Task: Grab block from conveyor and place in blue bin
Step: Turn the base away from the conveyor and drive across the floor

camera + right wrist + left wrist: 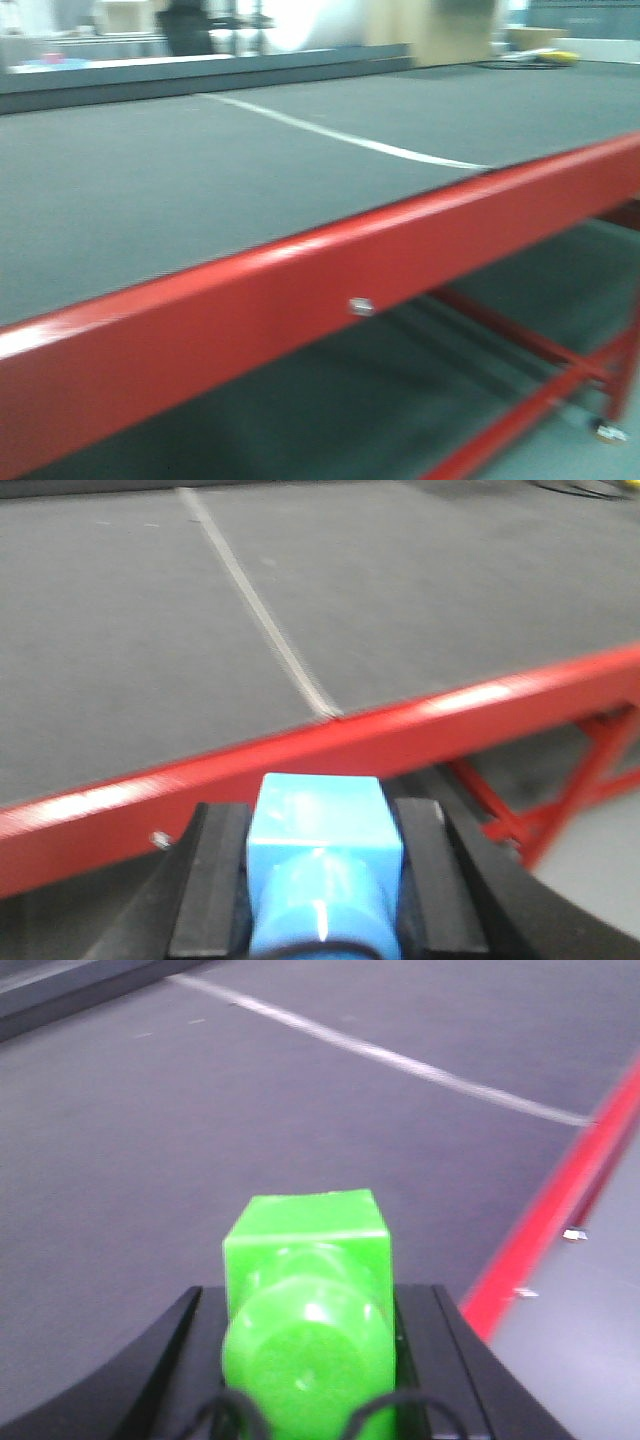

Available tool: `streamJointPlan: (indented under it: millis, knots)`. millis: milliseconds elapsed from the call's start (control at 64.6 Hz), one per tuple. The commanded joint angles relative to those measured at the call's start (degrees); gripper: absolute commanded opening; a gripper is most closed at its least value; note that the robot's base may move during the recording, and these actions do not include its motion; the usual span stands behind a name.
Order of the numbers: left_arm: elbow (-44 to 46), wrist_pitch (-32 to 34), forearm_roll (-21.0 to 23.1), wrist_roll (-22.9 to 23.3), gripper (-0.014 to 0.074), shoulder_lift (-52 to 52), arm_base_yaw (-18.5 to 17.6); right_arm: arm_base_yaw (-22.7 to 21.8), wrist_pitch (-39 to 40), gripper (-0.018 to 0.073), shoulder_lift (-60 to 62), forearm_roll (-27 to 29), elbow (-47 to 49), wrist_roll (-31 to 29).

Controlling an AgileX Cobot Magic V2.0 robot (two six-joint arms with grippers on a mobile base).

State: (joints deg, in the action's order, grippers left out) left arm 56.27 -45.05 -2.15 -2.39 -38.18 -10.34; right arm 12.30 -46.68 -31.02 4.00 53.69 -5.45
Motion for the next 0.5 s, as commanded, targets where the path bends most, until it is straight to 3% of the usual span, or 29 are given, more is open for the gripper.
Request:
streamJointPlan:
  millis: [0,480]
  knots:
    - [0.6,1.1,0.1,0.4,-0.0111,0.3,-0.2,0.1,0.8,-0.0153,0.3,-0.3,0.6,-0.3]
    - [0.6,1.1,0.1,0.4,-0.0111,0.3,-0.2,0.1,0.8,-0.0153,0.3,-0.3,0.6,-0.3]
